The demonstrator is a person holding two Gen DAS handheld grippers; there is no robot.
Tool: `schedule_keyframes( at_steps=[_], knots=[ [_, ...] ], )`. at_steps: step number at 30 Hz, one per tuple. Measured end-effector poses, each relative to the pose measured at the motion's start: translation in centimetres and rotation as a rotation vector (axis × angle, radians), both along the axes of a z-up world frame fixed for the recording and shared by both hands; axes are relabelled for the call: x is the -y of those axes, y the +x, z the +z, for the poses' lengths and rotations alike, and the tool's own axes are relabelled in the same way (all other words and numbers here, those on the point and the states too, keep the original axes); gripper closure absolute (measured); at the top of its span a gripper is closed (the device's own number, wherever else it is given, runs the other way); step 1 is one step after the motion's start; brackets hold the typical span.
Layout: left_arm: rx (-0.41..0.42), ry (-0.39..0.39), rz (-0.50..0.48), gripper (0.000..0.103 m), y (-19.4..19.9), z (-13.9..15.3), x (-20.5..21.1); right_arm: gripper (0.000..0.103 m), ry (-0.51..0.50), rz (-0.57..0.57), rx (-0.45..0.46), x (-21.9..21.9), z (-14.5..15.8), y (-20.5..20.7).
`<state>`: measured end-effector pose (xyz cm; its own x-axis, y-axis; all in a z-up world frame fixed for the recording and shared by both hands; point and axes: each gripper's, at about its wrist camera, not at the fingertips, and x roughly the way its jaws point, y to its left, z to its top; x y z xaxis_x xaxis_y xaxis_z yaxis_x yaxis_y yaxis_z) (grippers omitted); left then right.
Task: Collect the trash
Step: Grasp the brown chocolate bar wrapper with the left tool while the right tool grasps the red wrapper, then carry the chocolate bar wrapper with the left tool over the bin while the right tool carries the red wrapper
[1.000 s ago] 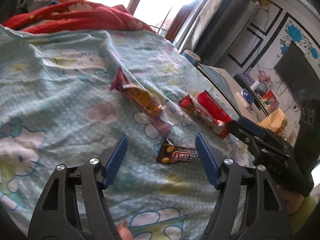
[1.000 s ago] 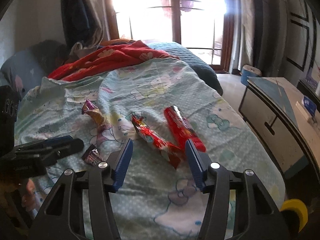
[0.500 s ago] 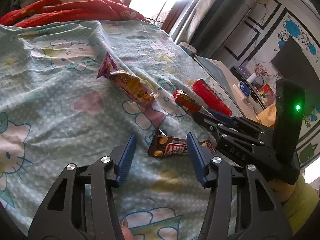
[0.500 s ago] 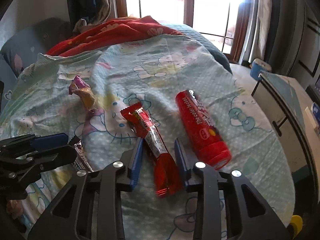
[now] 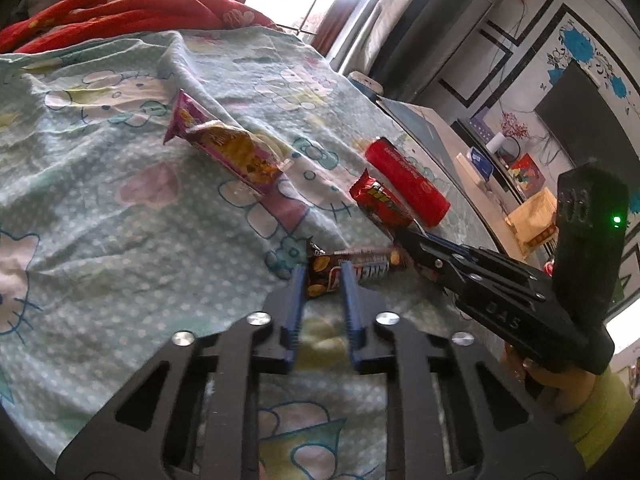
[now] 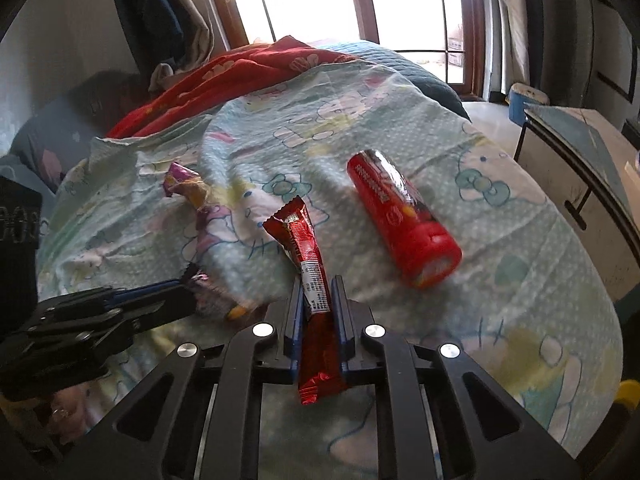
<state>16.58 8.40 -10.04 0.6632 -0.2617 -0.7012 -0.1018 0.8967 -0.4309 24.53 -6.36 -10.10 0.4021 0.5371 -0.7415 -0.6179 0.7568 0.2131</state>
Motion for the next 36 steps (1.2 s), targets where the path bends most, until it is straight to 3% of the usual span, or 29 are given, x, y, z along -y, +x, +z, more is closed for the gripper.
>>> schedule_keyframes(
  at_steps=[3, 36],
  knots=[
    [-0.001, 0.006, -0.014, 0.103, 0.0, -0.1, 0.3, 0.09, 0.017, -0.019, -0.006, 0.9, 0.2, -0.8],
    [0.171, 0.016, -0.153, 0.103, -2.3, 6.0, 7.0, 0.09, 0.212, -0.28, 0.067, 13.6, 5.5, -4.2]
  ],
)
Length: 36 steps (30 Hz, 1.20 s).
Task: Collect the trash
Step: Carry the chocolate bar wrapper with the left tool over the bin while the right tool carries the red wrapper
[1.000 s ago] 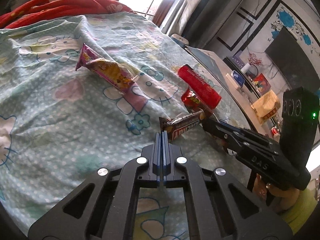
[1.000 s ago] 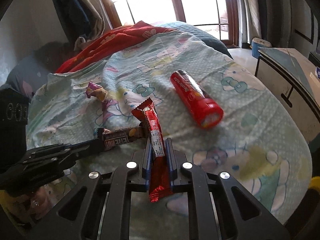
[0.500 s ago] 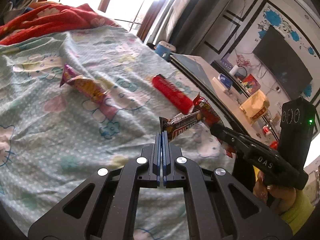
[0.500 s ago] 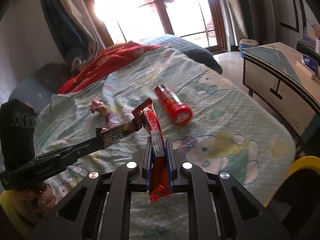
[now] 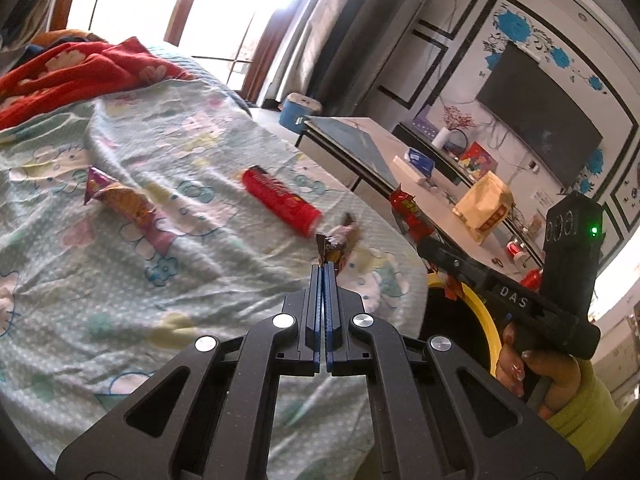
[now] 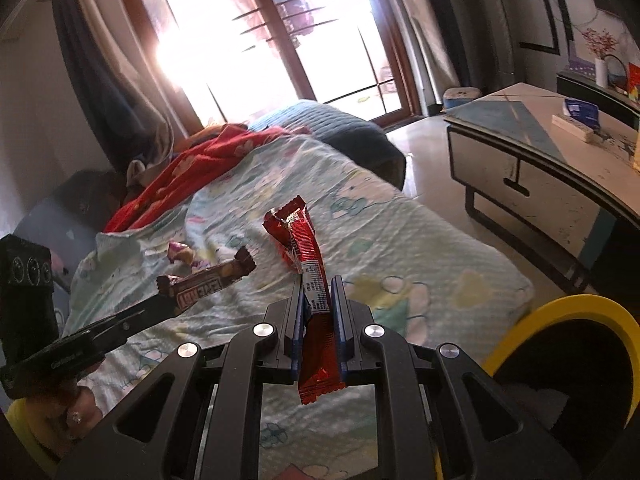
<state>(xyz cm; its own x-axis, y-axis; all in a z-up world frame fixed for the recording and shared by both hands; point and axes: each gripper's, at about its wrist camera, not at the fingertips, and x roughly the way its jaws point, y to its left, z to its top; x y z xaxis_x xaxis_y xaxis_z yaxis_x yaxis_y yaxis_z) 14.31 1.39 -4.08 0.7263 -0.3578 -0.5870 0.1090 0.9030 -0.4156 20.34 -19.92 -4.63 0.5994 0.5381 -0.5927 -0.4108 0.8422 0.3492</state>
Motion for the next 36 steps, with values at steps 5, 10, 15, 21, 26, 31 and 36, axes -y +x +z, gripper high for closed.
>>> schedule_keyframes(
  at_steps=[5, 10, 15, 21, 26, 31, 36],
  knots=[
    [0.012, 0.012, -0.03, 0.103, -0.2, 0.3, 1.2, 0.09, 0.009, -0.043, 0.016, 2.2, 0.6, -0.5],
    [0.022, 0.023, -0.068, 0.103, -0.3, 0.6, 2.8, 0.09, 0.012, -0.09, 0.018, 4.6, 0.8, -0.8],
    [0.029, 0.038, -0.104, 0.103, -0.6, 0.7, 4.2, 0.09, 0.001, -0.125, 0.021, 6.4, 1.0, -1.2],
    [0.036, 0.06, -0.155, 0.103, -0.8, 0.9, 6.3, 0.09, -0.004, -0.159, 0.037, 8.0, 1.7, -1.8],
    [0.038, 0.078, -0.204, 0.103, -0.9, 0.8, 8.2, 0.09, -0.006, -0.191, 0.047, 9.6, 2.1, -2.2],
    [0.037, 0.098, -0.252, 0.103, -1.0, 0.5, 10.4, 0.09, -0.017, -0.228, 0.047, 11.7, 2.1, -2.6],
    [0.034, 0.122, -0.306, 0.103, -1.2, 0.1, 13.1, 0.09, -0.035, -0.272, 0.039, 13.9, 1.5, -3.2]
  ],
)
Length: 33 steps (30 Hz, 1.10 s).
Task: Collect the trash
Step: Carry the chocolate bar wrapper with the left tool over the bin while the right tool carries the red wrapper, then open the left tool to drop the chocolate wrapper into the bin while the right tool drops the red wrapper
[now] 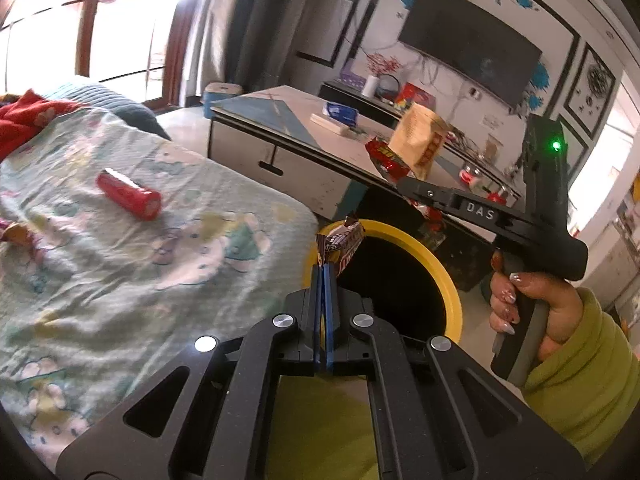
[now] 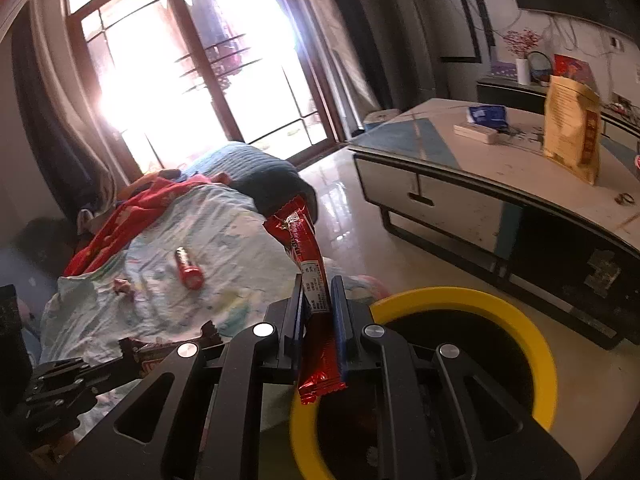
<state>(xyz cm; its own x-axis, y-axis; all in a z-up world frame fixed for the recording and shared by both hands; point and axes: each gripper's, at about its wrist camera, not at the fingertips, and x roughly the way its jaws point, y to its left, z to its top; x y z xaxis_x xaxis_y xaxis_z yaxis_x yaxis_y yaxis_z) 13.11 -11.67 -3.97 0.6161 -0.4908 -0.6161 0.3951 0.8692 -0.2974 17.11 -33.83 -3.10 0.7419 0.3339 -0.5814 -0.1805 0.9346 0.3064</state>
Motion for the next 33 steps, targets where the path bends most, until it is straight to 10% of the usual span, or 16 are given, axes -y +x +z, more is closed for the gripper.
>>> schedule_keyframes(
  at_steps=[33],
  knots=[
    [-0.179, 0.113, -0.216, 0.103, 1.1, -7.5, 10.8, 0.086, 0.06, -0.135, -0.187, 8.9, -7.3, -1.0]
  ],
)
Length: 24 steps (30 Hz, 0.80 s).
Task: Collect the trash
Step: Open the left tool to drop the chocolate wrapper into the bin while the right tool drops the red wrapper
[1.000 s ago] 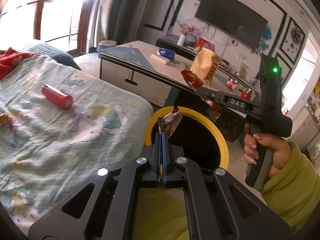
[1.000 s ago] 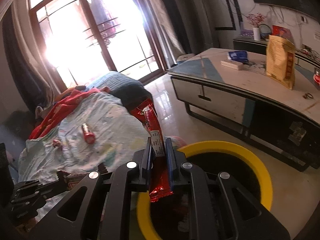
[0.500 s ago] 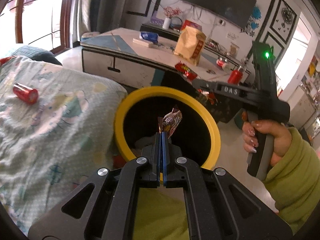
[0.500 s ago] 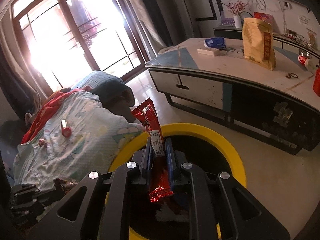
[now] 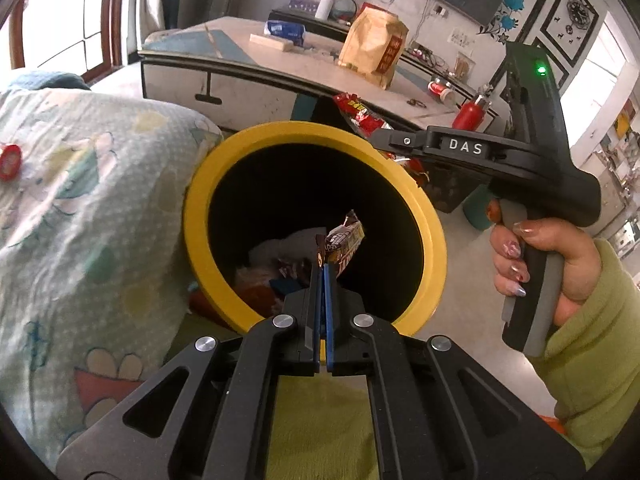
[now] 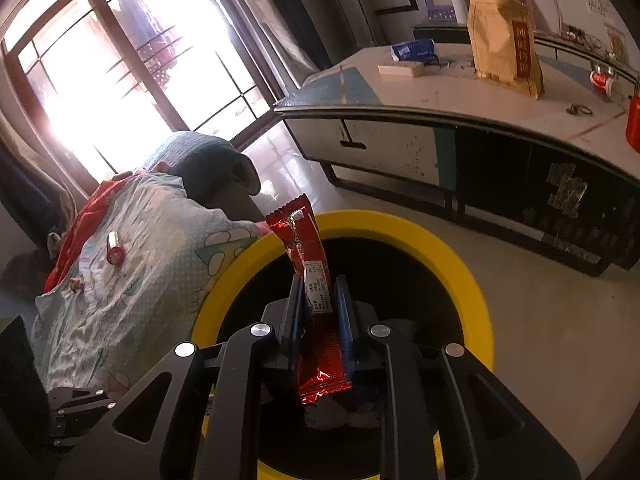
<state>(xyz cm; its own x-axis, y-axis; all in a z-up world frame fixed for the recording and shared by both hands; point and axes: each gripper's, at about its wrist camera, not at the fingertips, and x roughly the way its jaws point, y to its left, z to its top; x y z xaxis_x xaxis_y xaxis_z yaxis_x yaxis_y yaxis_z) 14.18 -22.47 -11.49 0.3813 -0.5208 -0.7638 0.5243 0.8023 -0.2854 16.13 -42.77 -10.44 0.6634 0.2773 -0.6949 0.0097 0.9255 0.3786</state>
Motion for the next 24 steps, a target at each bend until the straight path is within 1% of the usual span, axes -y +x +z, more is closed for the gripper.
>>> schedule_keyframes(
  at_steps=[5, 9, 11, 12, 13, 15, 17, 18, 19, 20, 22, 24],
  knots=[
    [-0.002, 0.008, -0.022, 0.103, 0.7, -0.4, 1.1, 0.084, 0.016, -0.012, -0.008, 0.5, -0.3, 0.2],
    [0.008, 0.009, -0.027, 0.102, 1.2, -0.3, 1.7, 0.074, 0.023, -0.032, -0.006, 1.0, -0.4, 0.1],
    [0.023, 0.005, -0.022, 0.091, 1.2, 0.0, 1.6, 0.072, 0.025, -0.045, -0.002, 1.3, -0.3, 0.1],
    [0.031, 0.001, -0.016, 0.079, 1.1, 0.2, 1.5, 0.07, 0.024, -0.051, 0.0, 1.4, -0.2, 0.0],
    [0.043, -0.003, -0.009, 0.073, 1.0, 0.5, 1.2, 0.067, 0.019, -0.058, 0.005, 1.5, -0.1, 0.0],
    [0.065, -0.003, 0.002, 0.071, 0.7, 1.1, 0.8, 0.063, 0.017, -0.066, 0.013, 1.6, 0.2, -0.1],
    [0.079, -0.015, 0.015, 0.06, 0.6, 1.6, 0.5, 0.056, 0.017, -0.068, 0.027, 1.4, 0.6, -0.2],
    [0.088, -0.025, 0.027, 0.051, 0.5, 2.0, 0.1, 0.052, 0.012, -0.067, 0.036, 1.3, 0.8, -0.3],
    [0.096, -0.031, 0.035, 0.044, 0.4, 2.2, -0.1, 0.049, 0.004, -0.065, 0.047, 1.1, 1.0, -0.4],
    [0.104, -0.032, 0.041, 0.039, 0.4, 2.3, -0.2, 0.047, -0.006, -0.059, 0.061, 0.9, 1.4, -0.5],
    [0.126, -0.029, 0.06, 0.021, 0.1, 2.8, -0.7, 0.039, -0.024, -0.057, 0.087, 0.4, 2.2, -0.8],
    [0.146, -0.028, 0.079, 0.013, 0.0, 3.3, -1.1, 0.034, -0.034, -0.056, 0.11, 0.2, 2.8, -1.0]
  ],
)
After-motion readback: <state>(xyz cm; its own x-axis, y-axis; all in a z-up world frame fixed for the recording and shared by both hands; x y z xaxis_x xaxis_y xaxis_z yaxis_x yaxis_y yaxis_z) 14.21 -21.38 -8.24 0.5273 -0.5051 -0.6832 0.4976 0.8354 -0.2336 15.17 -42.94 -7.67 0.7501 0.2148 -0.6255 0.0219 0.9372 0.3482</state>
